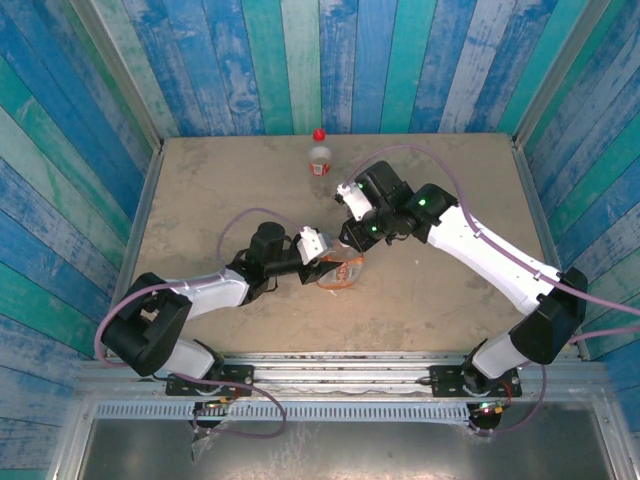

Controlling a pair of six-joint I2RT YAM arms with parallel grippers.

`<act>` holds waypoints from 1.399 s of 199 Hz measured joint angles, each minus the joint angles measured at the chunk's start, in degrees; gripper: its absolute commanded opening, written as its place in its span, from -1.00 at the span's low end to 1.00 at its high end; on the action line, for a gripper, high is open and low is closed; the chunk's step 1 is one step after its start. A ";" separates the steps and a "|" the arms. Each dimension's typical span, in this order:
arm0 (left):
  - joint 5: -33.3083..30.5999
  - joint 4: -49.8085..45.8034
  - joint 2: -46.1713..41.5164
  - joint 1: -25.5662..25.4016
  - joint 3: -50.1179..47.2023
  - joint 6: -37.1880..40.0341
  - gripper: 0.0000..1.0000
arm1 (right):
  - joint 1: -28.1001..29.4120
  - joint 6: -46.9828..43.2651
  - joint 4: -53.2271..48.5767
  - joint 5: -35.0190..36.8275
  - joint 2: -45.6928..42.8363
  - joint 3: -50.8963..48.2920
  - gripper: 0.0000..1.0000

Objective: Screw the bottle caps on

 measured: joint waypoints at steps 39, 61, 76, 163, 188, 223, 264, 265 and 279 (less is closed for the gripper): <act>0.02 0.00 0.00 0.00 0.02 0.00 0.08 | 0.00 0.02 -0.07 0.35 0.13 0.00 -0.29; 0.02 -0.02 0.00 0.00 0.02 0.00 0.08 | 0.00 0.02 -0.09 0.61 0.44 0.00 -0.28; 0.02 -0.02 0.00 0.00 0.02 0.02 0.08 | 0.00 0.04 -0.09 0.90 0.55 0.00 -0.22; 0.07 -0.02 0.00 0.00 0.02 0.00 0.08 | 0.00 0.63 -0.02 0.98 0.55 0.00 0.18; 0.09 -0.02 0.02 0.00 0.02 0.02 0.08 | -0.17 1.27 0.28 0.76 0.17 0.00 0.25; 0.11 -0.02 0.02 0.00 0.02 0.02 0.08 | -1.77 2.84 1.70 0.44 -1.46 -0.24 0.21; 0.11 -0.02 0.04 0.00 0.02 0.02 0.09 | -3.13 4.24 2.73 0.17 -2.93 -1.11 -0.06; 0.13 -0.02 0.04 0.00 0.02 0.02 0.09 | -3.13 4.28 2.73 0.15 -2.93 -1.14 -0.06; 0.13 -0.02 0.04 0.00 0.02 0.02 0.08 | -3.13 4.55 2.80 -0.09 -2.91 -1.62 -0.15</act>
